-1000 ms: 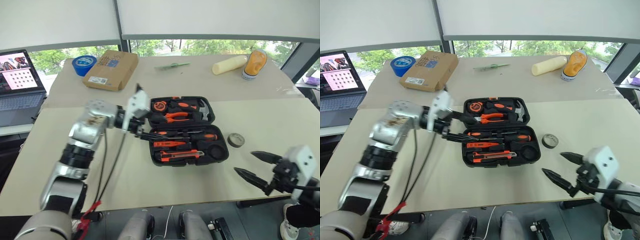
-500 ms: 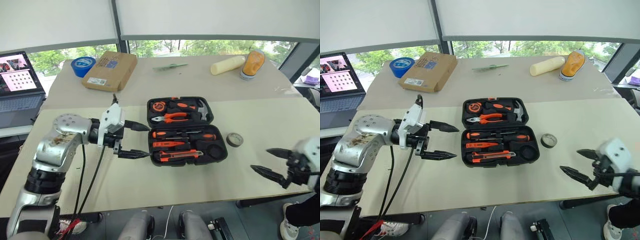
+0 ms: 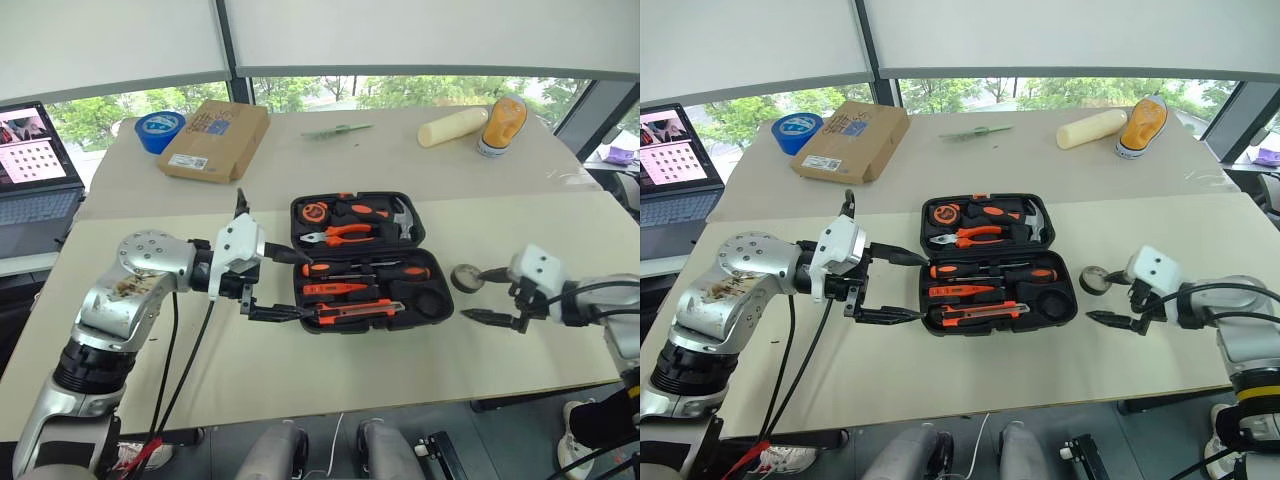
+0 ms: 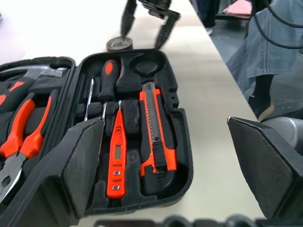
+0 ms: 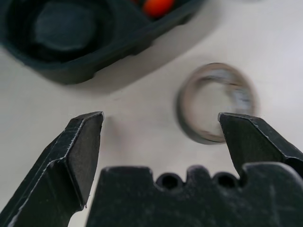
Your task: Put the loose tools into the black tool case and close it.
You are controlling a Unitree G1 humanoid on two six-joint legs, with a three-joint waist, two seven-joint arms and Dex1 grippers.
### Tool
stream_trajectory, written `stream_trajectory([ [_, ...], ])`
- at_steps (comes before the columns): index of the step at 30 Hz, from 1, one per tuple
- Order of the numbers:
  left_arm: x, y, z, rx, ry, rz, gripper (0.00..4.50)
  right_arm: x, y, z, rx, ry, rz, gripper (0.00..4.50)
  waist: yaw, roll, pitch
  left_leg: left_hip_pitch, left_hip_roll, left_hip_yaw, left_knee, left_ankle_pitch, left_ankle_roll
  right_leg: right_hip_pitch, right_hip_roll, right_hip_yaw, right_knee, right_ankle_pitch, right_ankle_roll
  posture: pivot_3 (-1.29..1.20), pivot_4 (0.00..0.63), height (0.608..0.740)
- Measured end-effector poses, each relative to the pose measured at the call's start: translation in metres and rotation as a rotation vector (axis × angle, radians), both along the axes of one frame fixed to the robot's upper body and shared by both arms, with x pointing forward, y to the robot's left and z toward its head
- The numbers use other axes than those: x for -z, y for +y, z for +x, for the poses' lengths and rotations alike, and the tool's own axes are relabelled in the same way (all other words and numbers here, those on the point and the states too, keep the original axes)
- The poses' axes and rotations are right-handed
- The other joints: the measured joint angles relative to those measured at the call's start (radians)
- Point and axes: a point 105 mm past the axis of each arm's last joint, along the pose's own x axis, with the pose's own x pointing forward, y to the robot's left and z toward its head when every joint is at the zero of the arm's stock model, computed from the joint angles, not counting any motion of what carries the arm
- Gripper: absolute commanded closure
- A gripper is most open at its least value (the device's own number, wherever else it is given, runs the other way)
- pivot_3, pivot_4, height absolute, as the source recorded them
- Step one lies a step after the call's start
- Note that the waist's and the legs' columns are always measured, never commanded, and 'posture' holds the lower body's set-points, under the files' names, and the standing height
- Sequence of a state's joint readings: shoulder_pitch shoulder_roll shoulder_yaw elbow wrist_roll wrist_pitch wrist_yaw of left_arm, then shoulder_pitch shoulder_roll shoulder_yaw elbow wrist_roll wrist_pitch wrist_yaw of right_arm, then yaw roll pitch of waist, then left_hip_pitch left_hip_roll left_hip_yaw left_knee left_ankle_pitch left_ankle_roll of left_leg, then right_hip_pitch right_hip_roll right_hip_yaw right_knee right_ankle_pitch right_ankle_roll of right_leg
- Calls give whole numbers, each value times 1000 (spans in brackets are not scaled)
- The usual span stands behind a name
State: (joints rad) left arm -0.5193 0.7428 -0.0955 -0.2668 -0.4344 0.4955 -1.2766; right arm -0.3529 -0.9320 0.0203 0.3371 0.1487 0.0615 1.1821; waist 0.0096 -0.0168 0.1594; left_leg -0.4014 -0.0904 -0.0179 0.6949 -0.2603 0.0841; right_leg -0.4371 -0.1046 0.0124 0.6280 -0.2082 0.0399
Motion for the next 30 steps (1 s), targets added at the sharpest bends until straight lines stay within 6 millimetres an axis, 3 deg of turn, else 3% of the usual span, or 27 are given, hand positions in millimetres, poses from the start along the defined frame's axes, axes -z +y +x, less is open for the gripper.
stream_trajectory([
  [1,1,2,0,-7,0,6,47,0,2,3,-9,-8,-3,0,0,0,0,0,0,0,0,0,0,0,0,0,0,0,0,0,150,738],
  [2,1,2,0,-10,-1,5,0,0,2,5,-13,-17,-8,390,-1,0,0,0,0,0,0,0,0,0,0,0,0,0,0,0,150,738],
  [4,1,2,0,-14,-3,4,0,0,1,7,-14,-24,-15,670,-2,0,0,1,0,0,0,0,0,0,0,0,0,0,0,0,150,738],
  [15,-4,-3,-4,-14,-28,-13,0,6,-13,19,38,-61,-11,4428,1,0,0,2,0,0,0,0,0,2,0,0,0,0,0,0,150,738],
  [20,-3,-5,-6,-1,-13,-25,0,5,-30,5,46,-54,-40,4491,6,0,0,1,-1,0,0,0,0,1,0,-1,0,0,0,0,150,738],
  [23,1,-5,-8,2,2,-23,0,-8,-32,-4,41,-52,-18,4491,0,0,0,1,0,0,0,0,0,0,0,1,1,0,0,0,150,738],
  [25,2,-6,-9,10,4,-20,0,-22,-17,-8,-10,-67,25,4491,-9,1,0,1,1,0,-1,0,-1,-1,0,1,1,0,0,0,150,738],
  [30,4,-10,-12,32,7,-16,0,-55,45,-23,-215,-105,72,4491,-13,1,0,1,1,0,-1,0,0,-1,0,1,2,0,0,0,150,738],
])
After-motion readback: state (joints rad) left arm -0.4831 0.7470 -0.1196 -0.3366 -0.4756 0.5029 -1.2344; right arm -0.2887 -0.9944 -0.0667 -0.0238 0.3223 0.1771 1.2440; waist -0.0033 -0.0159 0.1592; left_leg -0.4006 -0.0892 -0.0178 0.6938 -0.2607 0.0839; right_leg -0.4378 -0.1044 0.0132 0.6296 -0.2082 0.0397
